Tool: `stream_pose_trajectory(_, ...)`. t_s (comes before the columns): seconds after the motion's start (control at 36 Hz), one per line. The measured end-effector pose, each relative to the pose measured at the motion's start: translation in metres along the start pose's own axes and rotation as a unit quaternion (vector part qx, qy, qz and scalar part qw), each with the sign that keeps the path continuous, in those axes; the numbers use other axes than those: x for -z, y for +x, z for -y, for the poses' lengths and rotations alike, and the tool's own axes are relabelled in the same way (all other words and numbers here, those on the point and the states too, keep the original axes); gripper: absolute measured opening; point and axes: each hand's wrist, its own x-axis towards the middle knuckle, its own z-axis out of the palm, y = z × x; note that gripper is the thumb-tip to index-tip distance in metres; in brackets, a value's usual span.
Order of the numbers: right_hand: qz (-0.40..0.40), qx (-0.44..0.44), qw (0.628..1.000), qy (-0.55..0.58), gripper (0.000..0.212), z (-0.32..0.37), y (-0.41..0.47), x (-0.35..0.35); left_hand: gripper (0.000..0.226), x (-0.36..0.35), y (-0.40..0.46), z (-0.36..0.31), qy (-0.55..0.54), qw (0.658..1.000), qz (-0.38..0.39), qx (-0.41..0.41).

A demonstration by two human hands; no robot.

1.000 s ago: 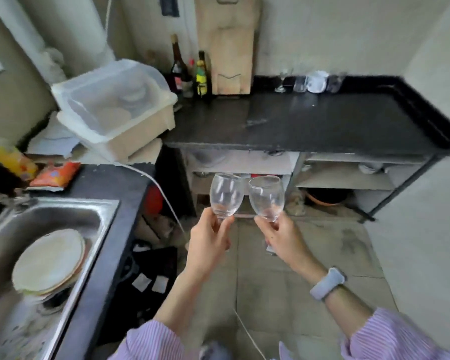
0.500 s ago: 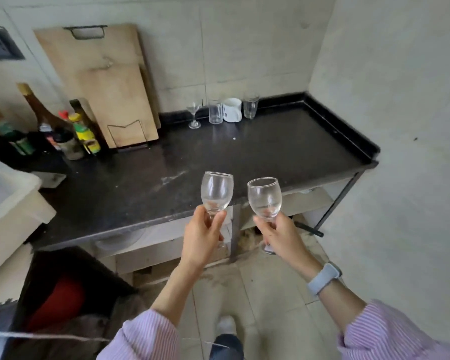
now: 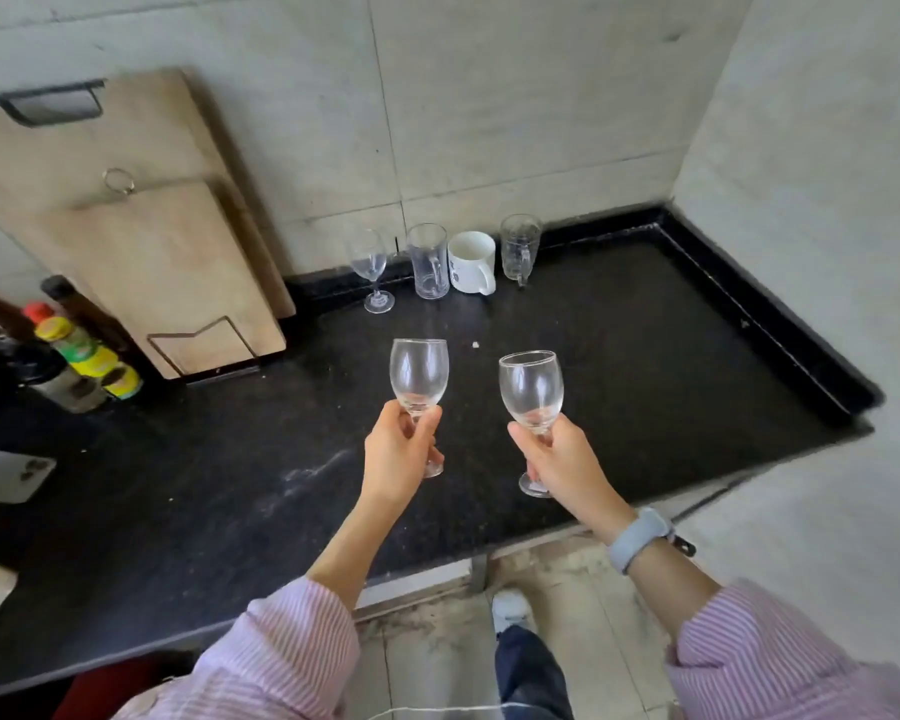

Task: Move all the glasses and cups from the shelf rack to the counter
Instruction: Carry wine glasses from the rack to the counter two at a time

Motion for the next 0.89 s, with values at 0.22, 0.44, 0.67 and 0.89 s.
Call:
stream_pose_trajectory(0.22, 0.062, -0.025, 0.997, -0.031, 0.019, -0.024, 0.142, -0.011, 0.019, -0.034, 0.118, 0.022, -0.021, 0.994, -0.068, 0.077)
stream_pose_trajectory(0.44, 0.132, -0.03, 0.99, -0.028, 0.016, -0.04, 0.238, -0.046, 0.013, -0.039, 0.208, 0.055, -0.041, 0.984, -0.115, 0.13)
stream_pose_trajectory(0.67, 0.112, 0.031, 0.992, -0.048, 0.02, -0.041, 0.303, -0.099, 0.009, -0.03, 0.267, 0.084, -0.016, 0.986, -0.129, 0.104)
stream_pose_trajectory(0.89, 0.058, 0.084, 0.993, -0.05, 0.02, -0.041, 0.326, -0.136, 0.02, -0.018, 0.286, 0.11, -0.021, 0.986, -0.147, 0.075)
